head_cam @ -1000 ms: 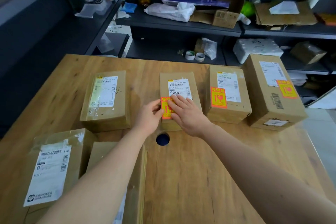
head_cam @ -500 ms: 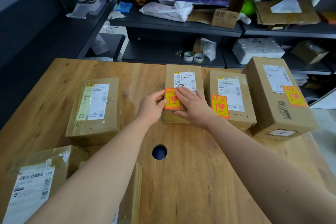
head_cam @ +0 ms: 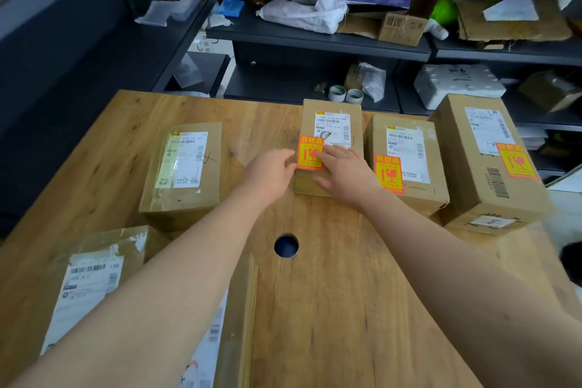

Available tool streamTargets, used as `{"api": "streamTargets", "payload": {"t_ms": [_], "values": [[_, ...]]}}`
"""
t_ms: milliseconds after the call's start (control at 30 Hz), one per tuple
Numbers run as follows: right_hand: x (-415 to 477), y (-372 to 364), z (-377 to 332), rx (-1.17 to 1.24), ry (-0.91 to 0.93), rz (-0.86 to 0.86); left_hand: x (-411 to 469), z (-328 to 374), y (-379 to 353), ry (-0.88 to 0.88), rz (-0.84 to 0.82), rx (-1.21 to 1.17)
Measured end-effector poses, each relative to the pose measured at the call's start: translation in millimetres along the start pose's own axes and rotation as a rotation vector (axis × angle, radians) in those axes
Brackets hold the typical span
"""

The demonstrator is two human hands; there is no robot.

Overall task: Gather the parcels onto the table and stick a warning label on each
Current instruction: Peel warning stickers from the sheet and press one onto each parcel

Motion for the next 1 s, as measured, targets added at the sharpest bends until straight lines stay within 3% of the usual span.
{"api": "streamTargets", "payload": {"t_ms": [300, 500, 600, 800, 1000], "values": [[-101, 43, -81, 0.074, -0.032, 0.032, -147, 21, 71, -0.127, -0.023, 0.374], [-183, 46, -163, 0.177, 0.018, 0.01, -260, -20, 85, 0.067, -0.045, 0.454], [-211, 35, -195, 0.187, 0.029, -0.083, -295, -36, 82, 0.169, -0.08, 0.44], [-239, 25, -215, 0.274, -0.022, -0.183, -319, -38, 72, 0.2, -0.035, 0.279], [-271, 21, -191, 0.279, -0.107, -0.178, -334, -20, 51, 0.095, -0.025, 0.172]]}}
Point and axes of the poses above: each hand's wrist, its own x-axis towards the middle knuckle, its own y-axis out of the back of the hand, z = x × y, the point moved 2 cm from there along x, towards the middle knuckle, and after that the axes turned 14 degrees about -x, right-handed, at the moved point
